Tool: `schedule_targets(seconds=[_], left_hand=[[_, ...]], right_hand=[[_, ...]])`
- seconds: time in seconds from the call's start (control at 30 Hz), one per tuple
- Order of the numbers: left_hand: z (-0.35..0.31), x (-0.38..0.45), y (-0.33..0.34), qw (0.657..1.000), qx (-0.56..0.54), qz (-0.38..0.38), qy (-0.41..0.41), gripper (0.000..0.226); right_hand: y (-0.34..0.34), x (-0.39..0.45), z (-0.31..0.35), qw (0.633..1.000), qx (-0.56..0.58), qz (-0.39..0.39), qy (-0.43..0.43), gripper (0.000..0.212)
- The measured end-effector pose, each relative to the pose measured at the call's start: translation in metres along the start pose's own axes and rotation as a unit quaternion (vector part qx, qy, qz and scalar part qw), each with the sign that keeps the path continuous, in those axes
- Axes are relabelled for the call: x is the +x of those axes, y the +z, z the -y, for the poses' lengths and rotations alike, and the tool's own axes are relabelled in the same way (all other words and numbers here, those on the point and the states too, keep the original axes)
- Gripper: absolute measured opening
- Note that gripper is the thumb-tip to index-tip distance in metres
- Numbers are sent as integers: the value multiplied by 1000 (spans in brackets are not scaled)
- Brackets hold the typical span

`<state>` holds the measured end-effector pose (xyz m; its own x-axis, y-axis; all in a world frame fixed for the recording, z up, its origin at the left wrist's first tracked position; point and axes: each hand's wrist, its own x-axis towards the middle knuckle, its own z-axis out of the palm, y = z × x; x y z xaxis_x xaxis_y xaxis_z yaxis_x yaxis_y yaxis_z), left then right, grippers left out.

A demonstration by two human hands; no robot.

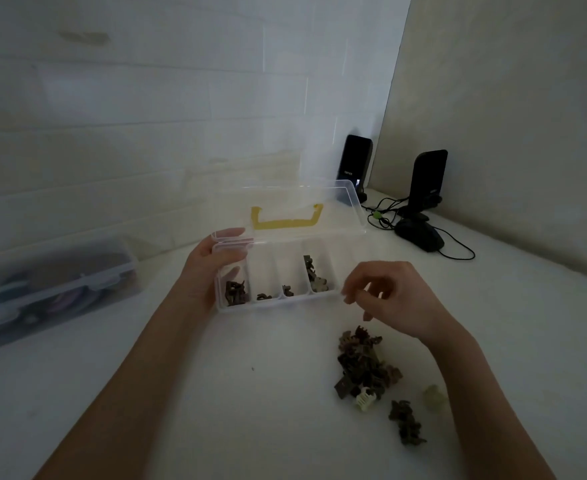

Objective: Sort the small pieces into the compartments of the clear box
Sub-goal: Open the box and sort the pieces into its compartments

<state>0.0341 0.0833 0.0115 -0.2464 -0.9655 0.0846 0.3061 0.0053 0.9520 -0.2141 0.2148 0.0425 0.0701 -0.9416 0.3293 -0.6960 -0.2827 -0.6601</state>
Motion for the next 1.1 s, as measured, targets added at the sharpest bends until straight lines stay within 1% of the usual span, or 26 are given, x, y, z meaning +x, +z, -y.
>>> schedule_targets(seconds=[0.07,0.13,0.23,0.37,0.5,0.6,0.77,0.87,1.0,1.1], left_hand=[[1,1,-1,1000,-2,-4,1,33],[0,2,-2,1000,0,-5,1,33],[0,3,-2,1000,-1,1,2,31],[1,4,-3,1000,-1,-3,3,29],[2,5,-3,1000,-1,-4,-2,30],[2,5,-3,1000,-9,-4,-2,30],[2,4,-3,1000,-14,-1,-1,30],[2,3,-3,1000,-12,1,0,31],[1,3,-3,1000,-10,5,0,31],[1,2,-3,1000,-8,5,1,31]], right_hand=[[-1,0,-3,998,-36,38,19,27],[0,0,-5,996,-63,61,25,25],[1,0,-6,994,-40,96,34,18],[4,1,-3,979,-21,198,47,13],[2,-2,3,971,-14,235,39,13],[-2,-10,3,964,-25,260,54,19],[-7,-25,0,968,-63,241,42,24],[-3,-27,-2,971,-86,218,38,24],[5,-24,-1,978,-122,168,24,21],[1,-25,0,988,-100,116,16,19]])
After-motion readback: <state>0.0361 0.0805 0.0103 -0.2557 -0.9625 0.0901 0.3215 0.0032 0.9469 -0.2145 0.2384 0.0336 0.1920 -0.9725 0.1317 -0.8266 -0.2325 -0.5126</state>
